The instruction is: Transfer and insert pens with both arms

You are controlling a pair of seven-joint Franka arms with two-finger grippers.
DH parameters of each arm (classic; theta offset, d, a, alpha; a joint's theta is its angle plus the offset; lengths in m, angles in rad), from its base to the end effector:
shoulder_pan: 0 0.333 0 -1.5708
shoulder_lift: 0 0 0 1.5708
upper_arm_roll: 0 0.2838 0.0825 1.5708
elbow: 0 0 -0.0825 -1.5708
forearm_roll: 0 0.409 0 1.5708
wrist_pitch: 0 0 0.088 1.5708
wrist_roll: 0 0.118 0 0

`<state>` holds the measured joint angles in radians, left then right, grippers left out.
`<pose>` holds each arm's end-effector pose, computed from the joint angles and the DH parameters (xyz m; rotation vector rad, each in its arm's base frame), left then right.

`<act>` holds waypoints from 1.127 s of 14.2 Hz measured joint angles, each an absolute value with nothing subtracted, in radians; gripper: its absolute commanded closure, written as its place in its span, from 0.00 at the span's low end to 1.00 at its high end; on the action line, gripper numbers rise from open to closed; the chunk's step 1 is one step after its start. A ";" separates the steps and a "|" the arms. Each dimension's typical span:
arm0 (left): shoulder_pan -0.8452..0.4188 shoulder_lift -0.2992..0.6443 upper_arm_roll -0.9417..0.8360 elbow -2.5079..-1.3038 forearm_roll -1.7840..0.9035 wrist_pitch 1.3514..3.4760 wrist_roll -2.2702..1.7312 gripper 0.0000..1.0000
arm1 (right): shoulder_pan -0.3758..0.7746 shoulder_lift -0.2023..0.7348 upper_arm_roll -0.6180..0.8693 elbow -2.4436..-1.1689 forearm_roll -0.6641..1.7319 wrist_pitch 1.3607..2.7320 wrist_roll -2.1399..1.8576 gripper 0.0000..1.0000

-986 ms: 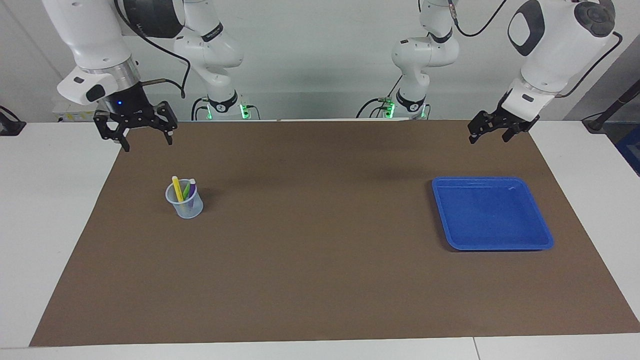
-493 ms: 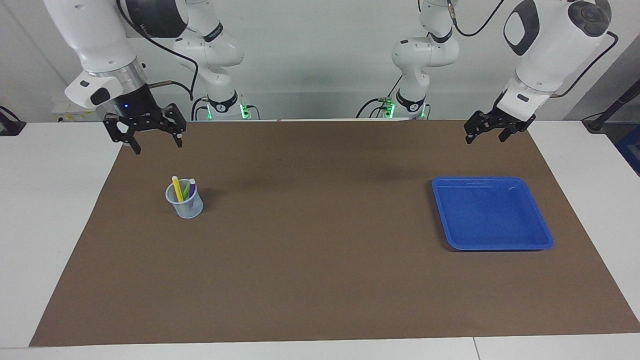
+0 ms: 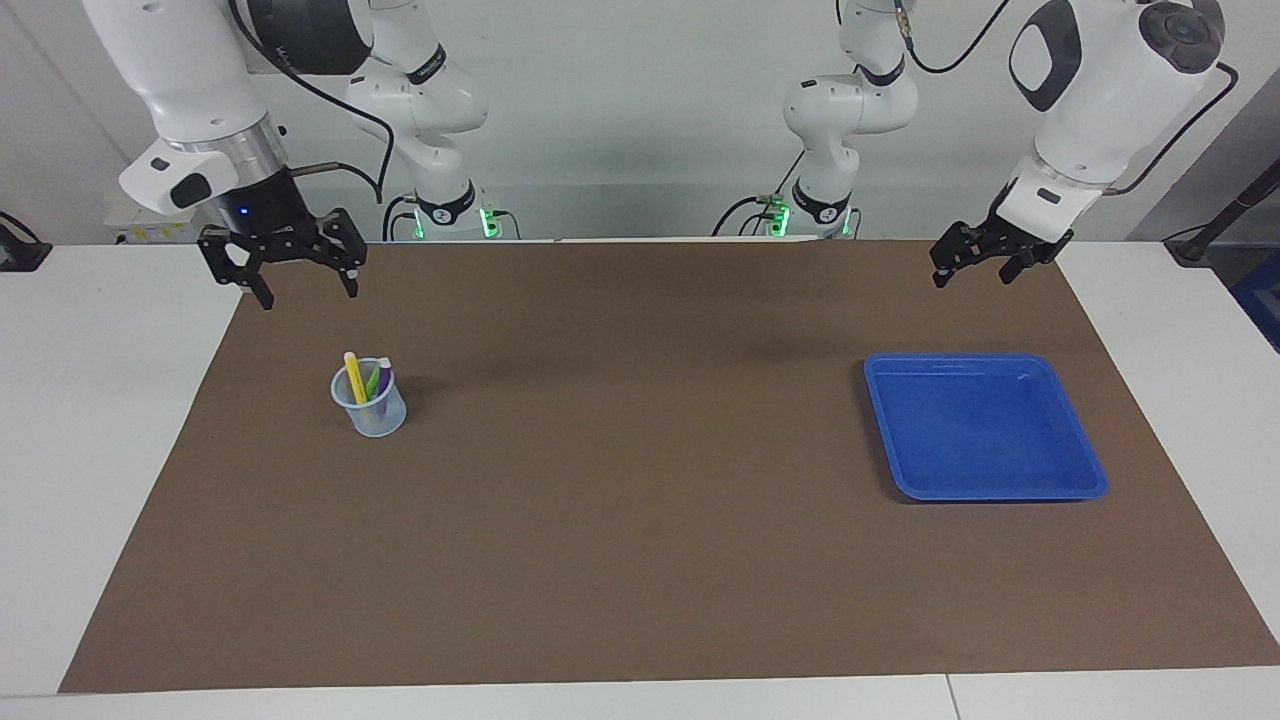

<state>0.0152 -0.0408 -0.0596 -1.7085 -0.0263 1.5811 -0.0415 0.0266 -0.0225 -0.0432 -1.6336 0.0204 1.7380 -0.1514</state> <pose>0.5627 -0.0285 0.5373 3.1185 -0.0021 -0.1367 0.5903 -0.0080 0.5786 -3.1177 -0.2071 -0.2006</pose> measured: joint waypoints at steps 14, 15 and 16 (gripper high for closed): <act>0.018 -0.047 -0.060 -1.708 -0.026 1.581 -0.042 0.00 | 0.024 -0.012 -0.080 -1.629 0.017 1.728 -0.029 0.00; 0.018 -0.048 -0.059 -1.708 -0.026 1.581 -0.042 0.00 | 0.024 -0.012 -0.080 -1.629 0.017 1.728 -0.029 0.00; 0.018 -0.049 -0.059 -1.708 -0.026 1.581 -0.042 0.00 | 0.023 -0.012 -0.080 -1.629 0.017 1.728 -0.028 0.00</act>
